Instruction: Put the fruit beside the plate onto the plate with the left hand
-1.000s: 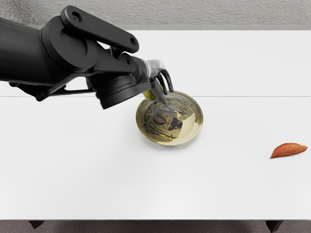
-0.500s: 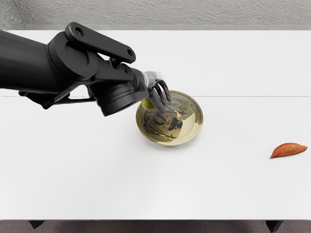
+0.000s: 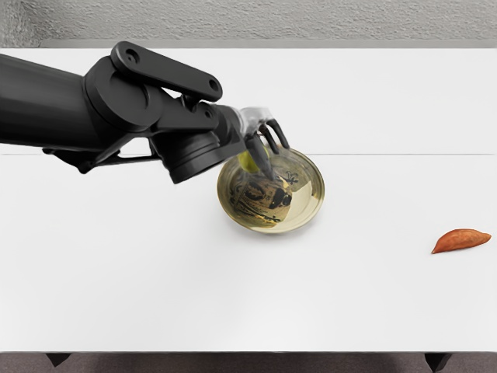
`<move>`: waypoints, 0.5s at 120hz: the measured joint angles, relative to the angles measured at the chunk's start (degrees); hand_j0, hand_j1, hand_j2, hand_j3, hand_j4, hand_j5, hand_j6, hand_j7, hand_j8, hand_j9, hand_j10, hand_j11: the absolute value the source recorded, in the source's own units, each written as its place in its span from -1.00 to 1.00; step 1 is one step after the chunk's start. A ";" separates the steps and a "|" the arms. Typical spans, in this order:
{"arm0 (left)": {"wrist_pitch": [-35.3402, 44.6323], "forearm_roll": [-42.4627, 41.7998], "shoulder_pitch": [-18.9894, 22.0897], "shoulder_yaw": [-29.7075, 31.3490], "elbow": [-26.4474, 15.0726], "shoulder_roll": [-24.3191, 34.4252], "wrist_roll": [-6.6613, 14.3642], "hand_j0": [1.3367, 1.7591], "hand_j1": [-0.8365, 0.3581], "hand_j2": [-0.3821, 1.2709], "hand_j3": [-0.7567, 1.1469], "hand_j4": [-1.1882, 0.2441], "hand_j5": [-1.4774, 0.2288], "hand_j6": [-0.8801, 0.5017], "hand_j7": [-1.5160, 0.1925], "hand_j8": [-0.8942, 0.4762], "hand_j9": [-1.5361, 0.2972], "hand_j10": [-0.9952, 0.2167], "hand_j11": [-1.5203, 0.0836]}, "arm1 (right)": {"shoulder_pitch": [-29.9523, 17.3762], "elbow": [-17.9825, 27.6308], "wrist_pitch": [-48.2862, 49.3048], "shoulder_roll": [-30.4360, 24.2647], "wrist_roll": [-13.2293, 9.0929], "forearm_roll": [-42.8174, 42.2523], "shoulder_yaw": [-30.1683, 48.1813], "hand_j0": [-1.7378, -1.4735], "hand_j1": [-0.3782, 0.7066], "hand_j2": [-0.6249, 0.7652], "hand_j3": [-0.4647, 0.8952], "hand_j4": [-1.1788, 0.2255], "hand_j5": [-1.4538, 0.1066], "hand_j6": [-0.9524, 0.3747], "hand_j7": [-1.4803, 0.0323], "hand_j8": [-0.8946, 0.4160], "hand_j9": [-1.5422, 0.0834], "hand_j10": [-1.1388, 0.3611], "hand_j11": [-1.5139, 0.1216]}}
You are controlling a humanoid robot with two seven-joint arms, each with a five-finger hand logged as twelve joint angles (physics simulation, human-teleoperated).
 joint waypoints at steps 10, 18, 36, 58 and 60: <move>0.14 0.67 0.00 0.13 0.14 0.00 -0.19 0.49 0.26 -0.48 -0.20 0.04 0.01 -0.32 0.06 -0.20 0.02 0.09 0.14 | -0.01 0.00 0.00 0.00 0.00 0.00 0.00 -0.40 -0.92 -0.10 -0.32 0.67 0.85 0.42 0.94 0.35 0.88 0.51 0.84; 0.20 0.99 0.00 0.17 0.20 0.00 -0.28 0.50 0.29 -0.47 -0.20 0.09 0.08 -0.28 0.12 -0.19 0.08 0.10 0.21 | -0.01 0.00 0.00 0.00 0.00 0.00 0.00 -0.40 -0.92 -0.10 -0.32 0.67 0.85 0.42 0.94 0.35 0.88 0.51 0.84; 0.20 1.32 -0.90 0.71 0.17 0.00 -0.35 0.51 0.42 -0.48 -0.20 0.23 0.25 -0.16 0.29 -0.10 0.23 0.20 0.39 | 0.01 0.00 0.00 0.00 0.00 0.00 0.00 -0.40 -0.92 -0.10 -0.32 0.67 0.85 0.42 0.94 0.35 0.88 0.51 0.84; -15.72 0.96 -4.95 11.85 -5.58 13.57 -0.13 0.52 0.75 -0.51 -0.20 0.48 0.53 0.09 0.57 0.14 0.49 0.46 0.68 | 0.02 0.00 0.00 0.00 0.00 0.00 0.00 -0.40 -0.92 -0.10 -0.32 0.67 0.85 0.42 0.94 0.35 0.88 0.51 0.84; -18.68 0.96 -4.75 13.42 -5.95 16.37 -0.12 0.52 0.77 -0.51 -0.20 0.49 0.54 0.11 0.59 0.15 0.50 0.47 0.70 | 0.02 0.00 0.00 0.00 0.00 0.00 0.00 -0.40 -0.92 -0.10 -0.32 0.67 0.85 0.42 0.94 0.35 0.88 0.51 0.84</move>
